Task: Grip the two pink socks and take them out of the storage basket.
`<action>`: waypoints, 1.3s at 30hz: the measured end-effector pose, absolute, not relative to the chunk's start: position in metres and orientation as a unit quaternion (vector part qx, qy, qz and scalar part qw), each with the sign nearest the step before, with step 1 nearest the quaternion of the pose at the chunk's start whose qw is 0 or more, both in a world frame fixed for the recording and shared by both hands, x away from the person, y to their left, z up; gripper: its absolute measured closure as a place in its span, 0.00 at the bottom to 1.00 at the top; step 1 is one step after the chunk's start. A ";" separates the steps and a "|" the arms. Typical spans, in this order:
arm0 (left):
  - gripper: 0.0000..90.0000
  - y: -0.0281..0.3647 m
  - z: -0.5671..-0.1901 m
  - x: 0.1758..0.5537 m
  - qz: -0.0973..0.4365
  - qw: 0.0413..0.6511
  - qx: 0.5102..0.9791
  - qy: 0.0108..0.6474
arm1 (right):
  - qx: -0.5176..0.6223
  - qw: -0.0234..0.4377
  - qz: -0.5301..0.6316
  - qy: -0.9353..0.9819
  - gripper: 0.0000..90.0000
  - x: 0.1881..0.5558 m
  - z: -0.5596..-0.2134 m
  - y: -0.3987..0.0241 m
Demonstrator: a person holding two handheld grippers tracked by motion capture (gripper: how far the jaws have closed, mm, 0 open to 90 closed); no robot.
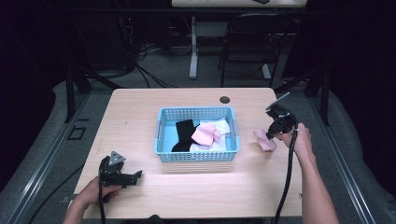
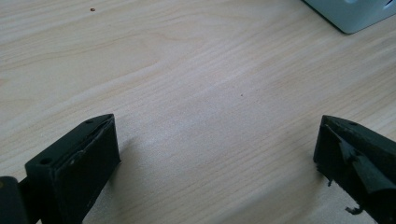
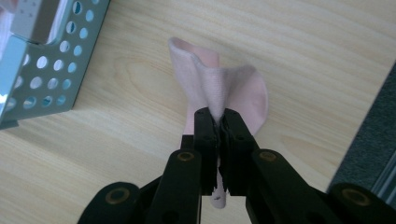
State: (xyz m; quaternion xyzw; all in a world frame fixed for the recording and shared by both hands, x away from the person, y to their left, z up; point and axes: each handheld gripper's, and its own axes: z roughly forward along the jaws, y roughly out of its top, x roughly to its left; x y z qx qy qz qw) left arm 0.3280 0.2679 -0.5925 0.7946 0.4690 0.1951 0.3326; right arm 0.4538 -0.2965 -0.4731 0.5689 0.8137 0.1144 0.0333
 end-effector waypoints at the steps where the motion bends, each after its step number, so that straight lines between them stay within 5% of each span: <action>1: 0.00 0.268 -0.592 0.328 0.195 0.333 0.795 0.469 | 0.572 0.031 0.119 0.811 0.96 0.454 -0.478 -0.297; 12: 0.00 0.268 -0.592 0.328 0.195 0.333 0.795 0.469 | 0.580 0.032 0.106 0.807 0.92 0.456 -0.499 -0.300; 17: 0.00 0.268 -0.592 0.328 0.195 0.333 0.794 0.469 | 0.582 0.030 0.108 0.805 0.72 0.457 -0.498 -0.302; 21: 0.00 0.268 -0.592 0.328 0.195 0.332 0.795 0.469 | 0.586 0.039 0.131 0.799 0.37 0.455 -0.491 -0.304; 25: 0.00 0.268 -0.592 0.328 0.196 0.332 0.794 0.469 | 0.588 0.048 0.154 0.793 0.17 0.452 -0.483 -0.306; 31: 0.00 0.268 -0.592 0.328 0.196 0.332 0.794 0.469 | 0.582 0.056 0.179 0.791 0.02 0.447 -0.472 -0.304; 39: 0.00 0.268 -0.592 0.328 0.196 0.332 0.794 0.469 | 0.570 0.058 0.194 0.797 0.00 0.444 -0.460 -0.298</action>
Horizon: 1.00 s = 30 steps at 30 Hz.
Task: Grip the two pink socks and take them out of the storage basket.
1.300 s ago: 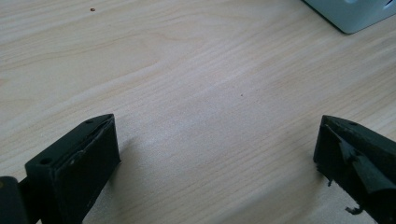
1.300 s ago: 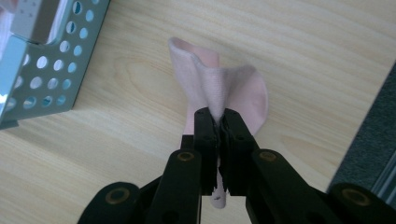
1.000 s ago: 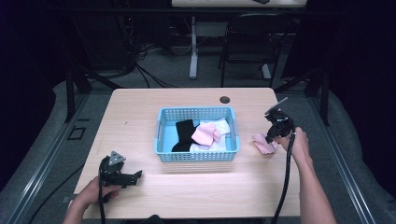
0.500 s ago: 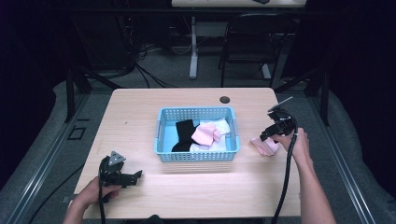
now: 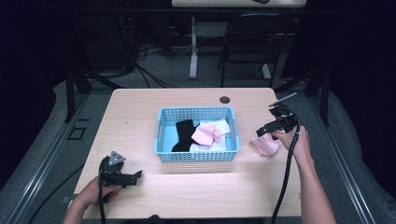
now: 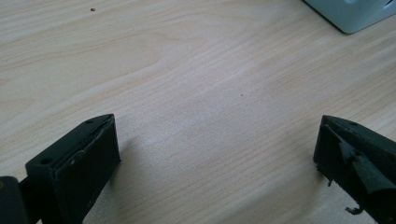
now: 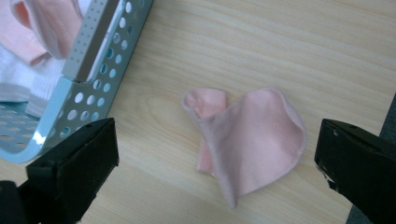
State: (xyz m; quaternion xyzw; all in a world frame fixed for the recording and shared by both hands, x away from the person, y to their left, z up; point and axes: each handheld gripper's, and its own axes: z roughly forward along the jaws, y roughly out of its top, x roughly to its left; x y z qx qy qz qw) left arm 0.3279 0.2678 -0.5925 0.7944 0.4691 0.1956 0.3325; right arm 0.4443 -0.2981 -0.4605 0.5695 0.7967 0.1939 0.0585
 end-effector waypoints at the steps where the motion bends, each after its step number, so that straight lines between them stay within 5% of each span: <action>1: 0.00 0.268 -0.592 0.328 0.196 0.332 0.794 0.469 | 0.569 0.058 0.197 0.796 0.00 0.444 -0.460 -0.297; 30: 0.00 0.268 -0.592 0.328 0.195 0.333 0.794 0.469 | 0.507 0.089 0.231 0.825 0.00 0.431 -0.403 -0.254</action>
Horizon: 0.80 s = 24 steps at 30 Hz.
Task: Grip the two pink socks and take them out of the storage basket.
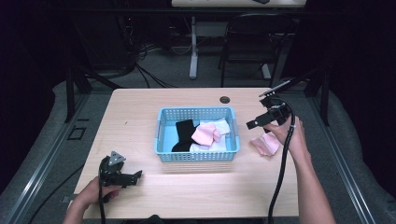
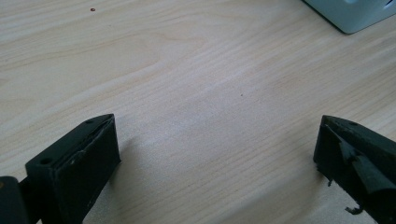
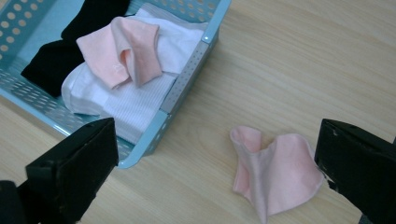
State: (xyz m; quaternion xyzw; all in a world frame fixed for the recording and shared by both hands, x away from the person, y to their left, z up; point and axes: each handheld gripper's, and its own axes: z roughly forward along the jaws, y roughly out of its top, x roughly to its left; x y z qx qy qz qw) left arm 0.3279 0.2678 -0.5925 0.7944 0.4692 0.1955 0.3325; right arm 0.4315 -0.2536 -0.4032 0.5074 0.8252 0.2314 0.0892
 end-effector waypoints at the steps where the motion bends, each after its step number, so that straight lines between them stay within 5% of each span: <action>1: 0.00 0.268 -0.592 0.328 0.196 0.333 0.794 0.469 | 0.505 0.089 0.231 0.827 0.00 0.432 -0.402 -0.251; 24: 0.00 0.268 -0.592 0.328 0.195 0.333 0.794 0.469 | 0.432 0.062 0.208 0.875 0.00 0.456 -0.398 -0.171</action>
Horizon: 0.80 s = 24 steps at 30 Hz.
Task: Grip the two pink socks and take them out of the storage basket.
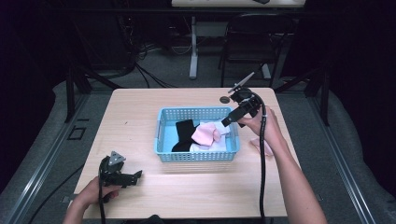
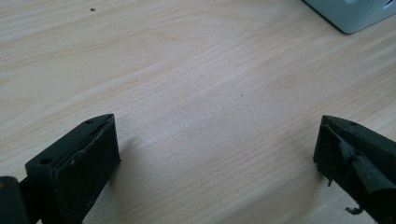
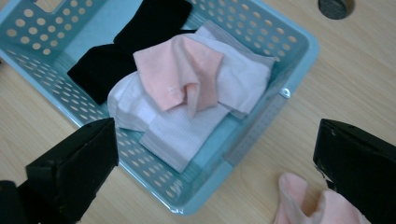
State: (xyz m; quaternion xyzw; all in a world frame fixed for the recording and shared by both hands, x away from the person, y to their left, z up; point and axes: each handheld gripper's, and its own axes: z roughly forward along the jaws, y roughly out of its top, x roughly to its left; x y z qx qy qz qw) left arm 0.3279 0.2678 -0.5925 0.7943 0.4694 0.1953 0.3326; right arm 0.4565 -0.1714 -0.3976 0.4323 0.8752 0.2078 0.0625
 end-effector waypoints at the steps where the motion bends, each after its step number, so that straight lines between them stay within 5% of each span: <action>1: 0.00 0.268 -0.592 0.328 0.195 0.333 0.794 0.469 | 0.431 0.061 0.205 0.877 0.00 0.458 -0.400 -0.167; 24: 0.00 0.268 -0.592 0.328 0.195 0.332 0.794 0.469 | 0.408 -0.005 0.142 0.902 0.00 0.493 -0.465 -0.107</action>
